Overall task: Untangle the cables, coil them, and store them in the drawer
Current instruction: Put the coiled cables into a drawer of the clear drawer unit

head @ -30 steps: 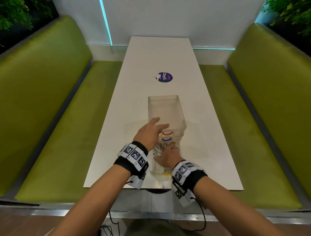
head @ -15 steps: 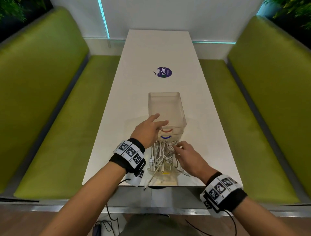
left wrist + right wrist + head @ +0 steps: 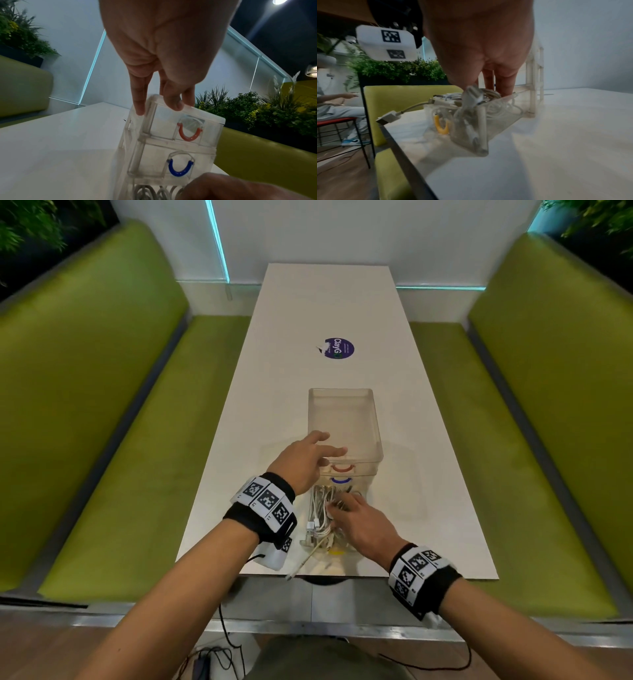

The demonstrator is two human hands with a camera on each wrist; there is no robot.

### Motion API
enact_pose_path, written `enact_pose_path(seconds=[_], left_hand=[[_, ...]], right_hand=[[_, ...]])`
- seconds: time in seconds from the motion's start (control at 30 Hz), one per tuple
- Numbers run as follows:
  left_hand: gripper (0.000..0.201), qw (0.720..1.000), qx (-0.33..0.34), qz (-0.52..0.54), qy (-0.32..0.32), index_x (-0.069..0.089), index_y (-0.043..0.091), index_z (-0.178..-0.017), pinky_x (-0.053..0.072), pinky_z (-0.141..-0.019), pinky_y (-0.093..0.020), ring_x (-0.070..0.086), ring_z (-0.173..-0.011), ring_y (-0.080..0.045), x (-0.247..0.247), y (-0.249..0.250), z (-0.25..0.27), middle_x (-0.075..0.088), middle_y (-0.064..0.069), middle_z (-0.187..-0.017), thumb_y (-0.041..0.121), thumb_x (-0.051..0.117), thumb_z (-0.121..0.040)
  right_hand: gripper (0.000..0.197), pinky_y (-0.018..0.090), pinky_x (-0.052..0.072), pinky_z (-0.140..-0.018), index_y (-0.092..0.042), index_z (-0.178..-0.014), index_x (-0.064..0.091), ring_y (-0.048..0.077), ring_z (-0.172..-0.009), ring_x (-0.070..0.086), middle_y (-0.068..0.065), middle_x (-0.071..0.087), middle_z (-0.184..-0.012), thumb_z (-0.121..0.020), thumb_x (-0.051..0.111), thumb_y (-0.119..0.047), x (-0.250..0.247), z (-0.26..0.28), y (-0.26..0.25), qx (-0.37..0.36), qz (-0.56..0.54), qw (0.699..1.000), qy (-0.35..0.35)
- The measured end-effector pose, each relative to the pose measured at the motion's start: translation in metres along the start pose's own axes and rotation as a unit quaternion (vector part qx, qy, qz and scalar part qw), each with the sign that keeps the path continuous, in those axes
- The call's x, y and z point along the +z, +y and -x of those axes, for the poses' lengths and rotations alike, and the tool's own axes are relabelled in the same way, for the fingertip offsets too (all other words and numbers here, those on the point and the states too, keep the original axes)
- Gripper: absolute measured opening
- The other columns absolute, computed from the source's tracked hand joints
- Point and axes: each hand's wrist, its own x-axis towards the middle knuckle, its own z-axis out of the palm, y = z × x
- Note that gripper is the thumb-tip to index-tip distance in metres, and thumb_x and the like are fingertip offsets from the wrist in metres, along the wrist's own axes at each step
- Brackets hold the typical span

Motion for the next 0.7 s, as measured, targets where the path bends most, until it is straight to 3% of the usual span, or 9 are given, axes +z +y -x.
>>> enact_pose_path(seconds=[0.07,0.23,0.3,0.4,0.47,0.57,0.63,0.7], left_hand=[[0.062,1.000,-0.003,-0.007,-0.010,0.057,0.028,-0.130,0.050,-0.089,-0.030,0.064,-0.101,-0.017,-0.002,0.002,-0.001,0.035,-0.001,-0.148,-0.014,0.044,-0.087],[0.062,1.000,-0.009,-0.008,-0.015,0.057,0.028,-0.129,0.049,-0.087,-0.027,0.064,-0.102,-0.016,-0.005,0.004,0.000,0.035,-0.001,-0.147,-0.013,0.044,-0.086],[0.059,1.000,-0.010,-0.011,-0.011,0.058,0.029,-0.128,0.046,-0.083,-0.022,0.064,-0.100,-0.014,-0.005,0.003,0.000,0.037,0.000,-0.146,-0.011,0.045,-0.087],[0.055,1.000,-0.010,-0.027,-0.006,0.058,0.031,-0.127,0.037,-0.075,-0.014,0.064,-0.096,-0.010,-0.006,0.001,-0.001,0.039,0.002,-0.145,-0.008,0.047,-0.089],[0.057,1.000,-0.010,-0.023,-0.013,0.059,0.030,-0.127,0.038,-0.075,-0.015,0.064,-0.095,-0.010,-0.007,0.002,-0.001,0.039,0.001,-0.144,-0.009,0.046,-0.088],[0.059,1.000,-0.009,-0.021,-0.021,0.058,0.030,-0.128,0.040,-0.076,-0.017,0.064,-0.096,-0.012,-0.008,0.002,-0.001,0.038,0.001,-0.144,-0.011,0.046,-0.087],[0.059,0.999,-0.010,-0.020,-0.026,0.058,0.029,-0.128,0.040,-0.075,-0.017,0.064,-0.097,-0.012,-0.008,0.002,-0.001,0.038,0.000,-0.144,-0.011,0.046,-0.087],[0.059,0.999,-0.011,-0.022,-0.028,0.058,0.029,-0.128,0.039,-0.074,-0.015,0.063,-0.096,-0.012,-0.008,0.002,-0.001,0.038,0.000,-0.144,-0.011,0.047,-0.087]], right_hand=[[0.046,0.042,0.052,-0.066,-0.013,-0.124,0.058,0.036,-0.114,0.050,0.013,0.051,-0.128,-0.090,0.034,-0.033,-0.001,0.000,0.004,0.018,-0.017,1.000,0.001],[0.039,0.040,0.051,-0.078,-0.021,-0.132,0.051,0.030,-0.120,0.046,0.007,0.048,-0.132,-0.093,0.049,-0.025,-0.003,-0.010,0.007,0.066,-0.039,0.997,0.020],[0.044,0.041,0.051,-0.082,-0.019,-0.138,0.043,0.032,-0.121,0.046,0.009,0.048,-0.134,-0.095,0.044,-0.029,-0.002,-0.011,0.006,0.037,-0.055,0.998,0.020],[0.061,0.048,0.043,-0.100,-0.019,-0.148,0.027,0.039,-0.126,0.039,0.019,0.044,-0.137,-0.093,0.028,-0.046,0.005,-0.002,0.003,-0.029,-0.024,0.999,-0.015],[0.077,0.054,0.029,-0.112,-0.022,-0.149,0.023,0.047,-0.136,0.024,0.027,0.030,-0.147,-0.086,0.025,-0.066,0.005,0.005,0.004,-0.044,0.010,0.998,-0.047],[0.111,0.050,0.000,-0.119,-0.026,-0.151,0.001,0.040,-0.144,-0.013,0.020,-0.010,-0.157,-0.064,0.027,-0.088,0.000,0.008,0.008,-0.033,0.036,0.986,-0.159],[0.095,0.049,0.006,-0.120,-0.026,-0.151,0.011,0.038,-0.145,-0.008,0.019,-0.005,-0.158,-0.077,0.035,-0.079,-0.004,0.003,0.010,-0.038,0.042,0.986,-0.156],[0.061,0.048,0.031,-0.112,-0.028,-0.139,0.041,0.032,-0.145,0.011,0.014,0.015,-0.157,-0.091,0.029,-0.063,-0.008,-0.001,0.011,-0.028,0.001,0.993,-0.110]])
